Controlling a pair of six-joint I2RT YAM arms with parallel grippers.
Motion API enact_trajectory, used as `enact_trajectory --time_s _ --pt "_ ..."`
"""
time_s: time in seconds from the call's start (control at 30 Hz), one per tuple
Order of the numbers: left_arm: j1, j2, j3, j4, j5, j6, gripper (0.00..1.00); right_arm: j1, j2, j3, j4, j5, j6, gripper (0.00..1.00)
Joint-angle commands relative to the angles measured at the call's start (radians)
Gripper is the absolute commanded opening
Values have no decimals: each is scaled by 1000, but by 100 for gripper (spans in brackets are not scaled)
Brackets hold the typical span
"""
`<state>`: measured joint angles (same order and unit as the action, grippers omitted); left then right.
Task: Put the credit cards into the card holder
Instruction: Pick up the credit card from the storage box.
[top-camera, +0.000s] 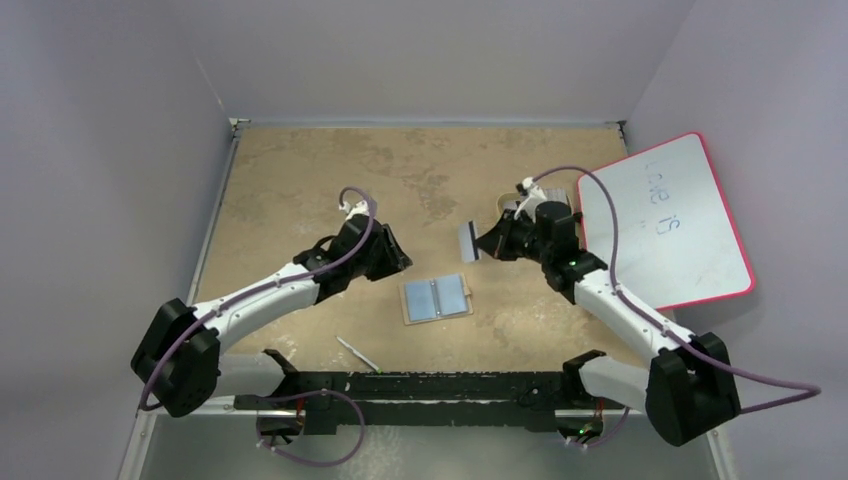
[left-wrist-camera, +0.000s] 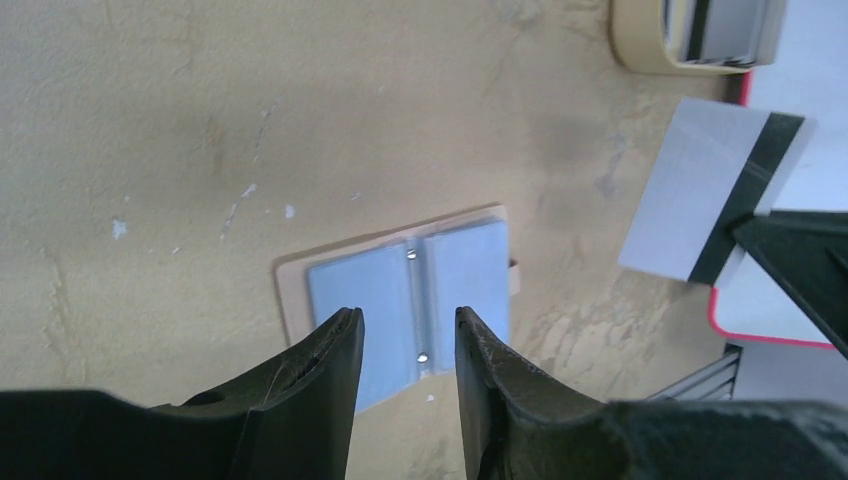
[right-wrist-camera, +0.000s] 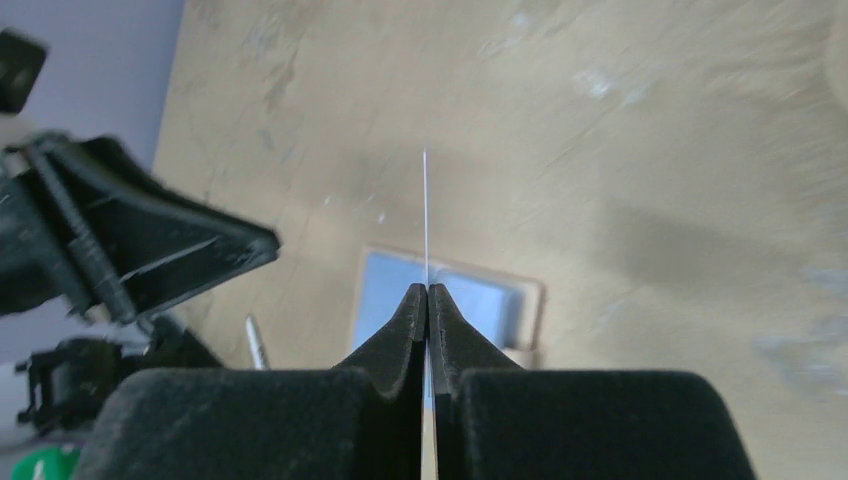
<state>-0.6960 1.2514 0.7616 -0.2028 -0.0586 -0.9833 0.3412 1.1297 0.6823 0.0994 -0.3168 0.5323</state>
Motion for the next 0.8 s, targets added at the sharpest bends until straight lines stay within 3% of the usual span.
enact_trajectory --time_s 0.0,0.2,0.4,0.5,0.77 --pt "3 34 -64 6 -15 11 37 119 1 -87 212 -55 162 0" --pt "3 76 -131 160 121 -21 35 217 81 -164 377 -67 252 0" --pt "3 34 -241 522 310 -184 42 221 54 -234 545 -131 340 0" --pt "3 -3 -275 646 344 -247 46 220 -1 -273 614 -135 379 0" --pt "3 -66 -285 764 363 -294 47 220 -31 -329 787 -185 461 0"
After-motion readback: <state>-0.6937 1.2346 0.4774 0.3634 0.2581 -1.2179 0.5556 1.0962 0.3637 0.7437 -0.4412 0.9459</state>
